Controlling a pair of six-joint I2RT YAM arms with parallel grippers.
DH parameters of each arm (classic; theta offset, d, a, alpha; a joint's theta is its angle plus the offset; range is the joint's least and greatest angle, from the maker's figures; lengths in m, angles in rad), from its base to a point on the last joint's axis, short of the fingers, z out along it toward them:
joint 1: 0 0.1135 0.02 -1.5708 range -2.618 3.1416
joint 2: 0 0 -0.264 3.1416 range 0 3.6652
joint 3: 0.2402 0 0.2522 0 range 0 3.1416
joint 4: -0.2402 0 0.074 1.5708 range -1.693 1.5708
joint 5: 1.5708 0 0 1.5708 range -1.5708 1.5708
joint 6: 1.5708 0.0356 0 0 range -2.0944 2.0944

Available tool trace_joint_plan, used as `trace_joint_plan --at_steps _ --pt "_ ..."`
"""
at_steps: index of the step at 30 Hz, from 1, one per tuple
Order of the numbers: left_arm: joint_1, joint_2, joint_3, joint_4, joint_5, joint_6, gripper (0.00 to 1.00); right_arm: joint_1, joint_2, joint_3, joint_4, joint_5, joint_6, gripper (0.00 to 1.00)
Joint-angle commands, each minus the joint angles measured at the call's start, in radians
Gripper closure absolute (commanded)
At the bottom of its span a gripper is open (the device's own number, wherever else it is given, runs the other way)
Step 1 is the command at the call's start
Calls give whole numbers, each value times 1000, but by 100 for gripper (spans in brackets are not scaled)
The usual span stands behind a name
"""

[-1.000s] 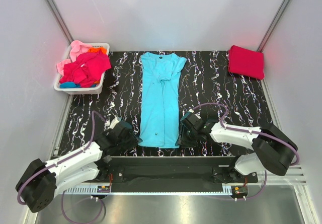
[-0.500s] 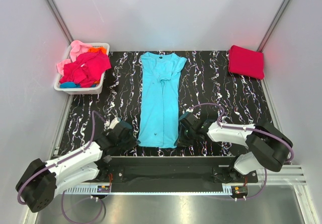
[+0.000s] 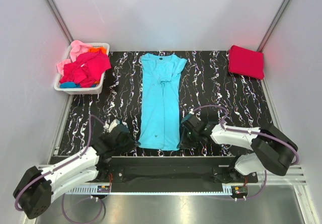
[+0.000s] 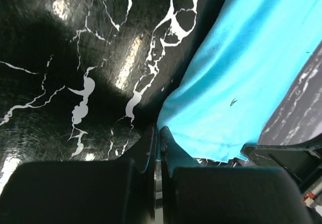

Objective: Fold and stack the t-shirts
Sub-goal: Fold the tshirt

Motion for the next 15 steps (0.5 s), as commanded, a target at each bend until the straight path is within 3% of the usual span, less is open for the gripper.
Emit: trace_joint_plan --at_steps 1,9,15 --pt "-16 -52 -68 -62 20 5 100 16 -38 -44 -104 52 -2 100" --pt "-91 -56 -45 -137 -51 36 100 47 -110 -43 -134 79 -7 100" --pt "-171 12 93 -221 -192 72 100 96 -191 9 -200 166 -21 100"
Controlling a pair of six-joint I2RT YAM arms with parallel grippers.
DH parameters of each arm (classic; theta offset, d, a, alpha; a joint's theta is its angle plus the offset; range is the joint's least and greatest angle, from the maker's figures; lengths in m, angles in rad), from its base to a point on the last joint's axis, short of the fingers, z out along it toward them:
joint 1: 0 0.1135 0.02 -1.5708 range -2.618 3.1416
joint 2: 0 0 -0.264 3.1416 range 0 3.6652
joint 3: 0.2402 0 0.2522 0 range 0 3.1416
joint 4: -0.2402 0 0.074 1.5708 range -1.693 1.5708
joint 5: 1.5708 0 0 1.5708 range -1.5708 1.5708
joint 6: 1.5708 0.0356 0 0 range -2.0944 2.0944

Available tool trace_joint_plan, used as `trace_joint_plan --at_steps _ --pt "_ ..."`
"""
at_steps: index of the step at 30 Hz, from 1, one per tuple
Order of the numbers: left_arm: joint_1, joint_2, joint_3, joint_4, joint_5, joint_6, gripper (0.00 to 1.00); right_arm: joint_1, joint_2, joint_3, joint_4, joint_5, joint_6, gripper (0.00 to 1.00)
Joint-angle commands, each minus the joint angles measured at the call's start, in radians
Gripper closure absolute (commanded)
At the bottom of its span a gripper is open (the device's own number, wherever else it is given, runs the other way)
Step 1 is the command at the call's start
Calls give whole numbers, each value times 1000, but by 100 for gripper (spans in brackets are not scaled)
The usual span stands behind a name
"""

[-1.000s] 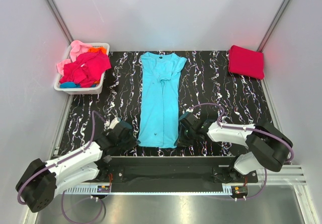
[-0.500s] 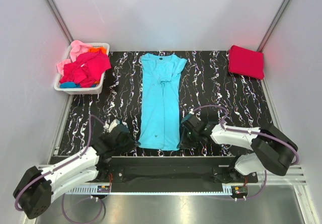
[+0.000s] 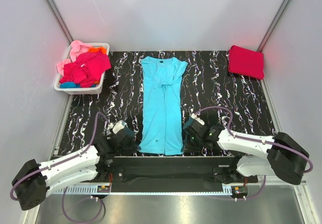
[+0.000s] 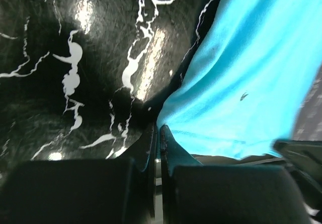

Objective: Fold and stack the t-shirts
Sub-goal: Fold the tshirt

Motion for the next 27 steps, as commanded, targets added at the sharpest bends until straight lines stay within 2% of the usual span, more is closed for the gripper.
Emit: trace_joint_plan --at_steps 1,9,14,21,25,27 --pt "-28 16 91 -152 -137 58 100 26 -80 56 -105 113 -24 100" --pt "-32 19 241 -213 -270 102 100 29 -189 180 -213 250 -120 100" --pt "-32 60 311 -228 -341 116 100 27 -182 234 -243 326 -188 100" --pt "-26 175 482 -216 -460 165 100 12 -139 299 -234 461 -289 100" --pt "-7 273 553 -167 -450 223 100 -43 -101 325 -142 434 -382 100" --pt "-1 319 579 -137 -444 236 100 -92 -81 319 -72 371 -407 100"
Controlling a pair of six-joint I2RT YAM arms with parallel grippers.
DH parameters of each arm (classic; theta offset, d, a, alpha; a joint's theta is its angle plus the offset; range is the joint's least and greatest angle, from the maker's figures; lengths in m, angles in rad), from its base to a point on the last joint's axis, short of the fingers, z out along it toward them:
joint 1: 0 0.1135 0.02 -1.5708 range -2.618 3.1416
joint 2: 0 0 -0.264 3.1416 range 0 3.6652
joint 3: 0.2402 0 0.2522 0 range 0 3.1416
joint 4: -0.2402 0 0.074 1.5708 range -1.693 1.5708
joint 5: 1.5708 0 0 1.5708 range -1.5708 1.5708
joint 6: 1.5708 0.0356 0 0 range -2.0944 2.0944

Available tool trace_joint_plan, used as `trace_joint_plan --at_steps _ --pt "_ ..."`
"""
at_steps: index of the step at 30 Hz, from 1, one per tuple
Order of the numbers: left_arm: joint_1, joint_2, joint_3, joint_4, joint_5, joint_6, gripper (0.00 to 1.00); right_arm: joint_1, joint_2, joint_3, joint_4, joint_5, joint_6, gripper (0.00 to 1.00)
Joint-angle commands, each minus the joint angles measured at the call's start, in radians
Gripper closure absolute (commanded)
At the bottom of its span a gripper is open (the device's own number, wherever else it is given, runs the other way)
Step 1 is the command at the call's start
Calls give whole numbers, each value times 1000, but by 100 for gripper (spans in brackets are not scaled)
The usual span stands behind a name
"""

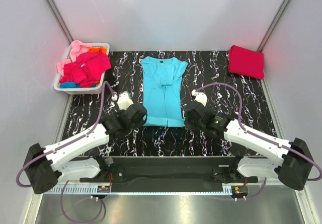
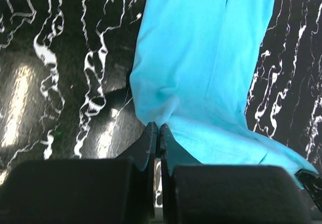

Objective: Fold and stack the t-shirts
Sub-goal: Fold the tshirt

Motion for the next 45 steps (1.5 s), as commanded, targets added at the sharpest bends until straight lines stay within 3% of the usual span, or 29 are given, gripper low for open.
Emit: trace_joint_plan --at_steps 1,12,24,28,35,39,41,43,44,45 --pt "24 57 58 59 -62 68 100 -70 28 27 108 -6 -110 100" --pt "191 230 170 192 -36 197 100 -264 243 116 365 -244 -322 100" --pt "394 629 471 316 160 410 100 -453 650 508 419 -437 -443 100" --pt "446 753 595 338 223 448 100 -479 778 639 416 -457 -457 100" --pt "515 960 778 397 378 556 99 -501 904 706 416 -402 -440 100" --pt "558 1032 828 441 448 584 83 -504 943 731 416 -356 -432 100" --pt "570 1052 847 444 445 576 73 -505 964 751 418 -348 -429 88" --pt "584 1051 832 466 403 567 57 -505 980 775 419 -341 -425 80" --pt "590 1042 824 493 401 568 53 -507 992 785 421 -339 -426 65" --pt "599 1034 815 510 398 565 50 -505 996 792 419 -331 -422 63"
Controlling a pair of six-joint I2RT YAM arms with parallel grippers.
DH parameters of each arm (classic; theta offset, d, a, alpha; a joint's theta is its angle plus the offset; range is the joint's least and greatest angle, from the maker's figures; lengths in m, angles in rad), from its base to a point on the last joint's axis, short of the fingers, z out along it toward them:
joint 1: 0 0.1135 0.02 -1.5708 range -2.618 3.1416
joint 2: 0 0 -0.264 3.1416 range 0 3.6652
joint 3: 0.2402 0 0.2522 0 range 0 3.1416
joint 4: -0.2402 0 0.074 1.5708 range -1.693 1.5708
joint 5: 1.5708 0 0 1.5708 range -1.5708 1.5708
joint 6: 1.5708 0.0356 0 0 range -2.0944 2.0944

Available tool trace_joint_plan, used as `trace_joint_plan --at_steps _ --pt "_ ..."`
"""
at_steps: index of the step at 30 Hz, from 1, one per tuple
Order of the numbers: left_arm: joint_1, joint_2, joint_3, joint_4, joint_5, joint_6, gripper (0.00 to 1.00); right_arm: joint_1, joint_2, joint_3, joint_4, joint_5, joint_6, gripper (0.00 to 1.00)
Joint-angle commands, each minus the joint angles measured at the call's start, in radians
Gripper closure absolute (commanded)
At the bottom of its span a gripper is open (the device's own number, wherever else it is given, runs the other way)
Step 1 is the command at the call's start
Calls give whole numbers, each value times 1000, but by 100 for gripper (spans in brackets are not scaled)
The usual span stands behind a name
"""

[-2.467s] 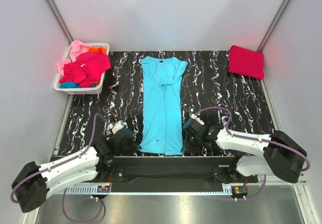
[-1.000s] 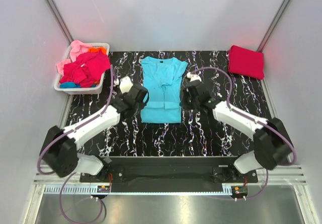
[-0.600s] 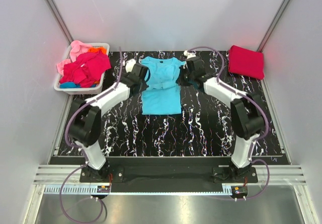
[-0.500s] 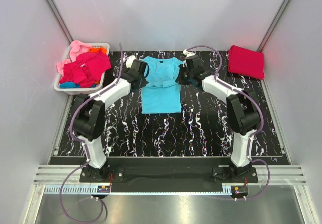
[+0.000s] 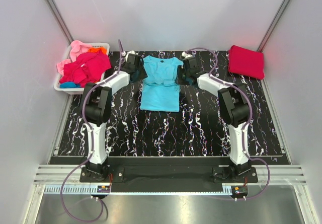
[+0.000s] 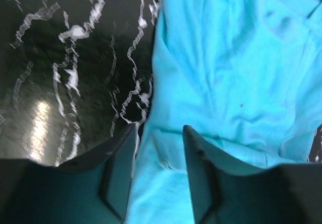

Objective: Fold and stack the t-shirts
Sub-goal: Fold the tshirt

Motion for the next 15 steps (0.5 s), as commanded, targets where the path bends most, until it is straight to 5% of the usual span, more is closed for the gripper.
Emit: trace_joint_plan --at_steps 1,5,7,12,15 --pt "27 -38 -15 137 -21 13 49 -8 15 68 32 38 4 62" --pt "39 -133 -174 321 -56 2 45 -8 -2 48 61 116 22 60" --pt "41 -246 -324 501 -61 -24 44 -10 -68 -54 209 241 62 60" --pt "41 -330 -414 533 -18 -53 44 -16 -152 -180 334 277 100 61" --pt "42 -351 -402 449 31 -81 44 -16 -147 -124 228 237 97 60"
